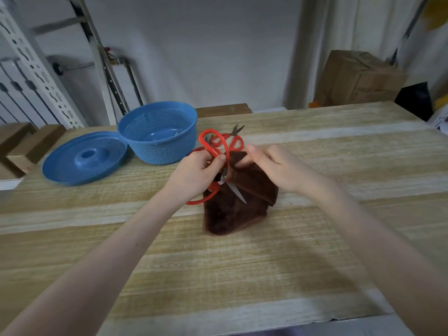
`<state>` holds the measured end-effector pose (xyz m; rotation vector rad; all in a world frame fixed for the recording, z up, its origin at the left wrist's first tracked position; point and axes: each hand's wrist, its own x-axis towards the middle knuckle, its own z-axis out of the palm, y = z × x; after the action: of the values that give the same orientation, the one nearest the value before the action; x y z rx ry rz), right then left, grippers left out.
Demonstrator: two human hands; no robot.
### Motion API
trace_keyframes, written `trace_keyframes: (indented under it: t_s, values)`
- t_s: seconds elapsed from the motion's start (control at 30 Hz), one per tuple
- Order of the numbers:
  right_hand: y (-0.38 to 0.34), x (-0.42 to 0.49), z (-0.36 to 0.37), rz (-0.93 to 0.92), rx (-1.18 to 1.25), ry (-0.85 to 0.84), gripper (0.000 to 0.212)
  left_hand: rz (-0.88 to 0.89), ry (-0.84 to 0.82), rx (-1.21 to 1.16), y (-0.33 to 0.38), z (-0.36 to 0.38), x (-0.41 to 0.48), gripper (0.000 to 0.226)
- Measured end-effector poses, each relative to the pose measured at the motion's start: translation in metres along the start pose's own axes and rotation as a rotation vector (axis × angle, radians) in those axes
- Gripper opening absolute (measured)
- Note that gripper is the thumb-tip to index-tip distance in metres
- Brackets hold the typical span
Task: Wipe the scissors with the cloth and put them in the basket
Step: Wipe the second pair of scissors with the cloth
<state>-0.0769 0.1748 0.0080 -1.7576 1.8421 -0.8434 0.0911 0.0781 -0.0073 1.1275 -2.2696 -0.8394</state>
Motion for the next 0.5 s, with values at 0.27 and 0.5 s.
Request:
trace_keyframes:
  t_s: [0.27, 0.5]
  values:
    - [0.012, 0.006, 0.021, -0.089, -0.196, 0.077, 0.009, 0.050, -0.048, 0.076, 0.002, -0.003, 0.001, 0.048]
    - [0.011, 0.003, 0.020, -0.133, -0.291, -0.080, 0.012, 0.027, -0.129, 0.030, 0.001, -0.003, -0.003, 0.047]
